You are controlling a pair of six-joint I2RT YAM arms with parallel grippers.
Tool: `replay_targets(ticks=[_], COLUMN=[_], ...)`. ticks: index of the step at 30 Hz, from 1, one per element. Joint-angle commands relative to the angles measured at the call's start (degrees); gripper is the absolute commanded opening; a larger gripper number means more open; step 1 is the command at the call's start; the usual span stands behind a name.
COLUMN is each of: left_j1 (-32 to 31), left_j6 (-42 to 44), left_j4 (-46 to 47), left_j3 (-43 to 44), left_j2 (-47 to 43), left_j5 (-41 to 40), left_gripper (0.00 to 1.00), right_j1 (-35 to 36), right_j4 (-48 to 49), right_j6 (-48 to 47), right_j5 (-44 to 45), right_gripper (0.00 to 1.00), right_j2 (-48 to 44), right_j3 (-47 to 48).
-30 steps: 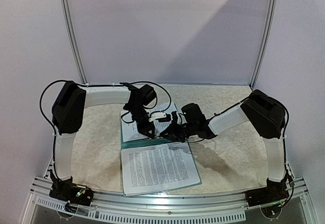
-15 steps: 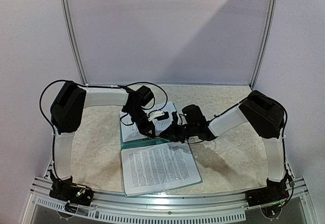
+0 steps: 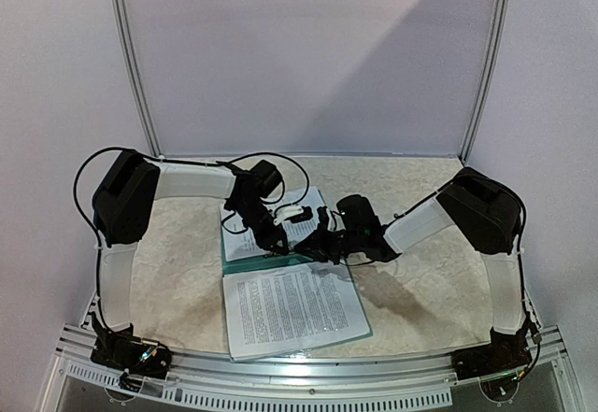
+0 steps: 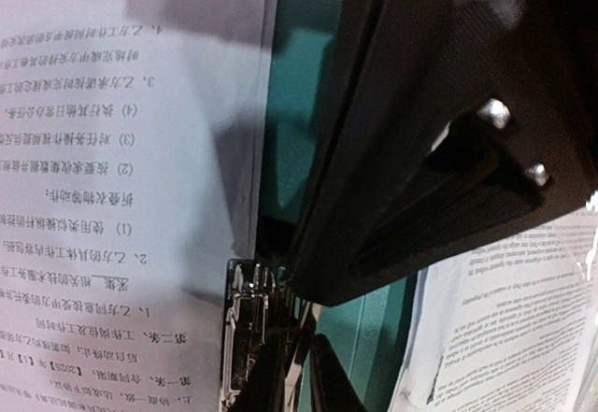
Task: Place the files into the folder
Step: Clamp the file in the folder with some files.
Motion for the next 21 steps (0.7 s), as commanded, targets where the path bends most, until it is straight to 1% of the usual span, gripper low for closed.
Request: replay_targets(ticks=[1, 4, 8, 12, 17, 19, 21], left_j1=[-1.22, -1.35, -2.04, -2.57, -2.73, -2.83, -3.08], left_j6=[4.23, 4.23, 4.79, 5.50, 6.57, 7.65, 8.28], left_j4=[-4.45, -5.63, -5.55, -4.63, -3.62, -4.14, -2.93], left_j3=[2.76, 2.88, 1.57, 0.56, -0.03, -0.33, -1.33], left_j2=[2.09, 3.30, 3.34, 3.23, 3.31, 2.98, 2.29], left_j5=[-2.03, -2.49, -1.52, -2.17, -3.60, -2.37, -3.20], left_gripper=[0.10, 0.06, 0.06, 0.09, 0.10, 0.13, 0.16], right_j1=[-0.42, -0.37, -0.40, -0.47, -0.51, -0.49, -0.56], right_j4=[-21.60, -21.14, -20.28, -19.19, -18.51, -18.10, -18.08], right_j6=[-0.64, -0.49, -0.32, 0.20, 0.67, 0.82, 0.85], right_j5=[6.92, 6.85, 6.31, 5.58, 5.39, 5.02, 5.01], right_gripper=[0.03, 0.03, 0.03, 0.03, 0.03, 0.03, 0.03], right_j2=[7.15, 6.66, 6.21, 5.95, 5.47, 5.54, 5.62], right_j3=[-5.34, -5.35, -5.09, -5.02, -5.13, -4.96, -4.76])
